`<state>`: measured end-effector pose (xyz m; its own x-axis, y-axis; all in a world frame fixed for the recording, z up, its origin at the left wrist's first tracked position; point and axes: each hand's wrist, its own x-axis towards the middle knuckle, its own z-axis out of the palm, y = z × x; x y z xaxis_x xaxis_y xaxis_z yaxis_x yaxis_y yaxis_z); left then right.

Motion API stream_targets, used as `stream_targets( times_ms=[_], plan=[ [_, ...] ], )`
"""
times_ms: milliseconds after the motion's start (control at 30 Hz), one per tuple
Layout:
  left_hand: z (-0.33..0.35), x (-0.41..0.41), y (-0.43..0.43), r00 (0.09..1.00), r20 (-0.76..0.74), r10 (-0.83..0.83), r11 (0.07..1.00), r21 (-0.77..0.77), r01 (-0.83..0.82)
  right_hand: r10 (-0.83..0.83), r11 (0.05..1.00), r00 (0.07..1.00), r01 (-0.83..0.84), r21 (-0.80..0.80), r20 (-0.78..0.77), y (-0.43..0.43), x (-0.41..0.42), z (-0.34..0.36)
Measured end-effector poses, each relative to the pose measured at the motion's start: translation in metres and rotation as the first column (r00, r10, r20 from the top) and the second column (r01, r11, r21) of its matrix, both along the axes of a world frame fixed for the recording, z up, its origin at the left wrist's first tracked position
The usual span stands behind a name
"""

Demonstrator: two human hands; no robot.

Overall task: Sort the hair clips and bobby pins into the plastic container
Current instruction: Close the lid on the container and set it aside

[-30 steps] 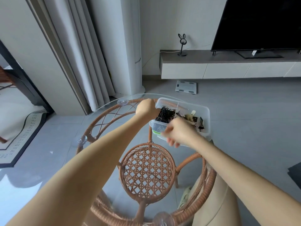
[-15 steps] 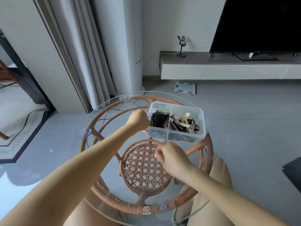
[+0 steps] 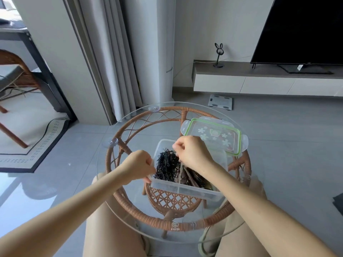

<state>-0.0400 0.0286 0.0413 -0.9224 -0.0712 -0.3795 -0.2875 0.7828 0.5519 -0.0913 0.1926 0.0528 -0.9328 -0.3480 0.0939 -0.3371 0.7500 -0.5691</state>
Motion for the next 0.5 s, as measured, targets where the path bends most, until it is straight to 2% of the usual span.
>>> stream_targets(
  times_ms=[33,100,167,267,333,400,500],
  plan=[
    [0.001,0.005,-0.005,1.000,0.022,-0.014,1.000,-0.012,0.015,-0.043,0.999,0.998,0.043,-0.008,-0.038,0.007,-0.004,0.002],
    [0.005,0.014,-0.013,0.997,0.072,-0.025,1.000,0.004,0.025,-0.225,0.973,0.967,0.229,0.015,-0.116,0.034,-0.017,0.005],
    [0.011,0.017,-0.017,0.994,0.105,-0.009,0.998,0.056,0.003,-0.450,0.881,0.879,0.466,0.081,-0.157,0.072,-0.039,0.001],
    [0.016,0.003,-0.017,0.998,0.068,0.016,1.000,-0.024,-0.015,-0.694,0.691,0.720,0.668,0.275,-0.006,0.122,-0.066,-0.023],
    [0.018,-0.012,-0.014,0.999,-0.028,0.023,0.990,-0.136,-0.027,-0.765,0.638,0.634,0.720,0.271,0.115,0.138,-0.073,-0.039],
    [0.017,-0.027,-0.009,0.991,-0.132,0.024,0.973,-0.223,-0.053,-0.784,0.620,0.589,0.761,0.192,0.197,0.143,-0.077,-0.047],
    [0.020,-0.046,0.000,0.965,-0.246,0.088,0.974,-0.182,-0.135,-0.765,0.637,0.595,0.756,0.151,0.248,0.140,-0.082,-0.046]
  ],
)
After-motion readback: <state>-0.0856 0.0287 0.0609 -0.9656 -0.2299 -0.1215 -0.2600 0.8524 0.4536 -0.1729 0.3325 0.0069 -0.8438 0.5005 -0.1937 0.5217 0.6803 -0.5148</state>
